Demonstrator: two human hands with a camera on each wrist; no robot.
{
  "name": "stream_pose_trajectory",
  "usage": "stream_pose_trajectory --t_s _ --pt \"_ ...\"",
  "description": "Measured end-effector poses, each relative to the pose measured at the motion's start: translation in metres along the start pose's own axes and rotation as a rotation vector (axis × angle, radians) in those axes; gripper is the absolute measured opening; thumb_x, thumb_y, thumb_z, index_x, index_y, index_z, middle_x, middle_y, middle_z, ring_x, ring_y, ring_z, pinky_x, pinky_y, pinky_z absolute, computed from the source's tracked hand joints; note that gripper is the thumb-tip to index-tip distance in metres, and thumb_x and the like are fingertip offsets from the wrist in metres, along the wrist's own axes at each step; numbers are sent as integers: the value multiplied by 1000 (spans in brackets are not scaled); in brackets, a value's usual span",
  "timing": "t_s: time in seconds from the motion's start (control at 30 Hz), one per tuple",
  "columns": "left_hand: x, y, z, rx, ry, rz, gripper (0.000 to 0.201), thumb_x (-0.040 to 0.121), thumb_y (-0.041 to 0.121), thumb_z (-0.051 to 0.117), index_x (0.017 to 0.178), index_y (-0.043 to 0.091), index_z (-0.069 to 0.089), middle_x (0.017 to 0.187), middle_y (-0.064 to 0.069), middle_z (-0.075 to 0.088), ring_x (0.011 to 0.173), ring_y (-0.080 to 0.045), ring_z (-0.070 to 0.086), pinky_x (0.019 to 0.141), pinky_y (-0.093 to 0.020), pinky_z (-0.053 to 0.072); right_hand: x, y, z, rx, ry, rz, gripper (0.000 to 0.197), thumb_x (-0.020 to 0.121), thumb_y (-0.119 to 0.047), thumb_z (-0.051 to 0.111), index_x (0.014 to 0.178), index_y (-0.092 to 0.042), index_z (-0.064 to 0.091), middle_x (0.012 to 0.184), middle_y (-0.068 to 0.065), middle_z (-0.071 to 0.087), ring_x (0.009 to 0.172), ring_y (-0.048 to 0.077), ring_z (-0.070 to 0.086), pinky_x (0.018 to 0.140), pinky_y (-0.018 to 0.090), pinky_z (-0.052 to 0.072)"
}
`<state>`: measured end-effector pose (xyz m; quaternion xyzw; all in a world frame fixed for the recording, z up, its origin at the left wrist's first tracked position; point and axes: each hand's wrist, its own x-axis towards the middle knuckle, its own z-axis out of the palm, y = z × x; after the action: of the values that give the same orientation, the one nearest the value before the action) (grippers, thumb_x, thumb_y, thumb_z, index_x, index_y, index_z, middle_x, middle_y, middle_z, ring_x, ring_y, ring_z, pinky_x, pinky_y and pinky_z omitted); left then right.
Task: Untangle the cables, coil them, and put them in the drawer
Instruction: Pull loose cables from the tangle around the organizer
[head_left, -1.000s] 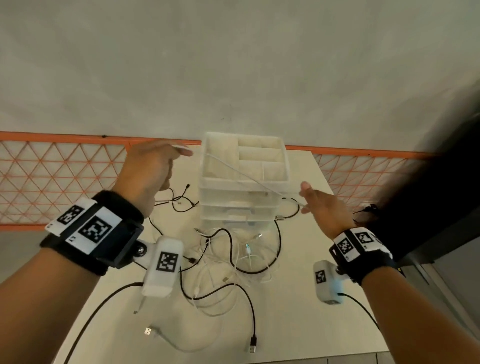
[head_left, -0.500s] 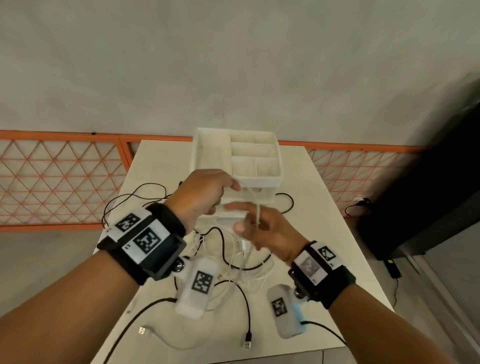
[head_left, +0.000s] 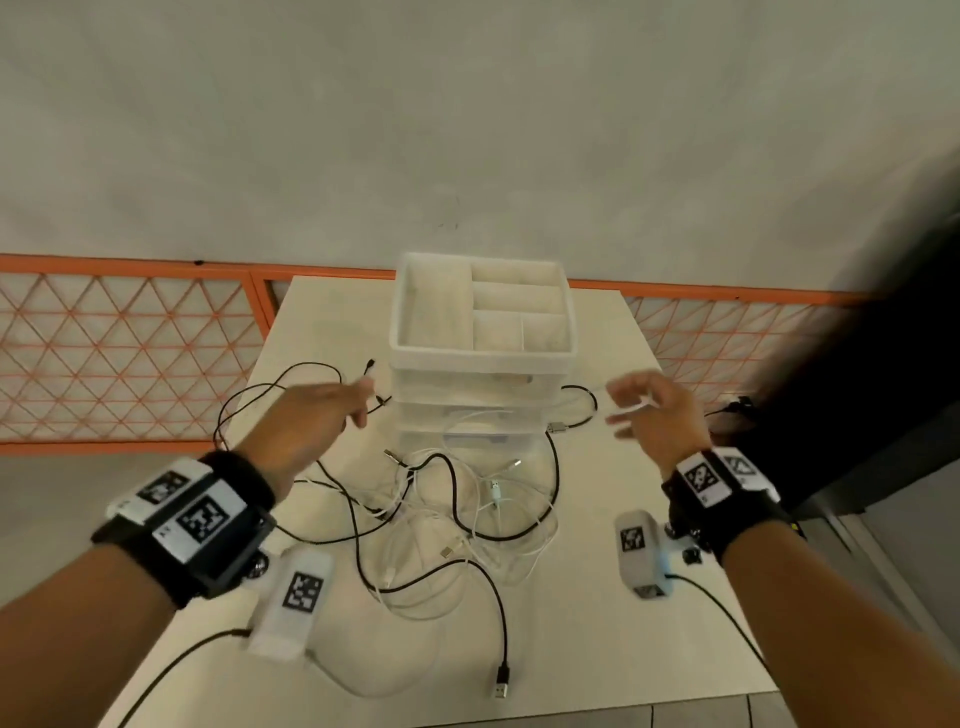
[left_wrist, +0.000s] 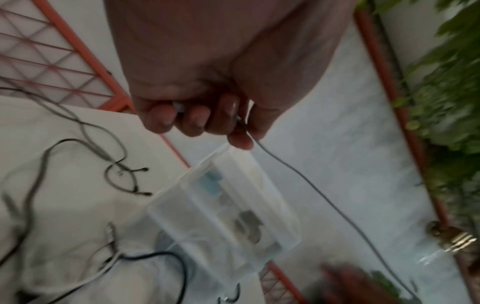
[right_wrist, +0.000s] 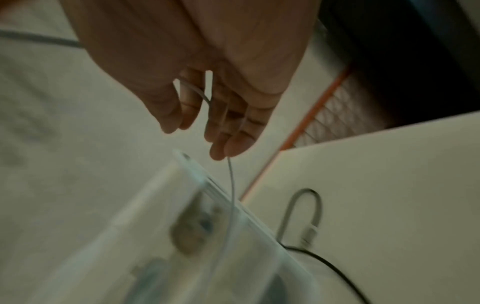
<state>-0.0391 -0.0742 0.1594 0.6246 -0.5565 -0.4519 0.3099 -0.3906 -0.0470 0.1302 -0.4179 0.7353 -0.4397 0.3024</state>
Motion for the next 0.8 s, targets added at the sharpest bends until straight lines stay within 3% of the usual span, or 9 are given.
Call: stream_pose_trajectory --t_s 0.1,0.2,0.37,0.4,0.5,0.6,0.67,0.73,0.8 --pt "-2 -25 14 68 74 -42 45 96 39 58 65 7 60 59 -1 39 60 -20 36 57 -30 28 8 -43 -10 51 46 -275 45 89 3 61 109 -37 62 129 -2 65 93 9 72 85 33 60" --pt "0 -36 27 97 79 -70 46 97 41 55 68 5 64 53 0 38 54 -18 36 53 -30 28 16 -73 -25 -63 121 -520 66 81 4 62 109 -55 51 152 -14 44 94 -2 63 74 16 55" --pt "9 -36 40 53 95 -19 44 98 39 54 67 10 65 45 11 43 52 -13 39 51 -28 29 20 -93 -42 -164 141 -769 94 74 -2 73 122 -73 34 163 -5 30 112 12 57 75 8 48" --pt "10 -35 41 41 87 -10 43 98 39 54 68 10 64 42 10 43 51 -14 38 51 -29 29 19 -94 -44 -172 168 -793 95 75 -4 75 130 -68 33 164 -1 28 116 14 57 76 7 48" --pt "12 -35 42 16 51 -16 42 99 38 53 71 9 64 40 9 40 48 -17 36 50 -30 27 24 -89 -43 -231 260 -833 81 76 -14 75 149 -17 40 168 5 12 134 28 49 91 20 51" --pt "10 -40 41 -6 -23 -64 40 100 35 51 76 6 62 50 3 42 47 -16 34 46 -25 26 34 -67 -39 -307 225 -635 79 84 -23 72 153 -11 34 167 3 14 137 19 43 100 31 45" --pt "5 -43 40 -7 -92 -116 37 102 31 48 80 4 60 51 -1 45 44 -13 33 43 -22 25 40 -37 -36 -415 154 -348 79 88 -32 67 155 -13 29 156 10 35 123 19 52 94 32 43" --pt "0 -48 38 -22 -142 -160 35 103 27 46 81 4 58 51 -3 47 42 -13 31 43 -22 23 40 4 -32 -563 -11 -72 81 89 -44 64 155 -14 28 140 18 54 117 31 58 93 38 47" --pt "-5 -50 35 -69 -175 -199 31 103 23 44 83 4 57 53 -5 50 42 -13 31 44 -22 22 29 41 -25 -698 -219 139 83 90 -48 63 158 -24 22 141 16 57 113 29 62 91 36 48"
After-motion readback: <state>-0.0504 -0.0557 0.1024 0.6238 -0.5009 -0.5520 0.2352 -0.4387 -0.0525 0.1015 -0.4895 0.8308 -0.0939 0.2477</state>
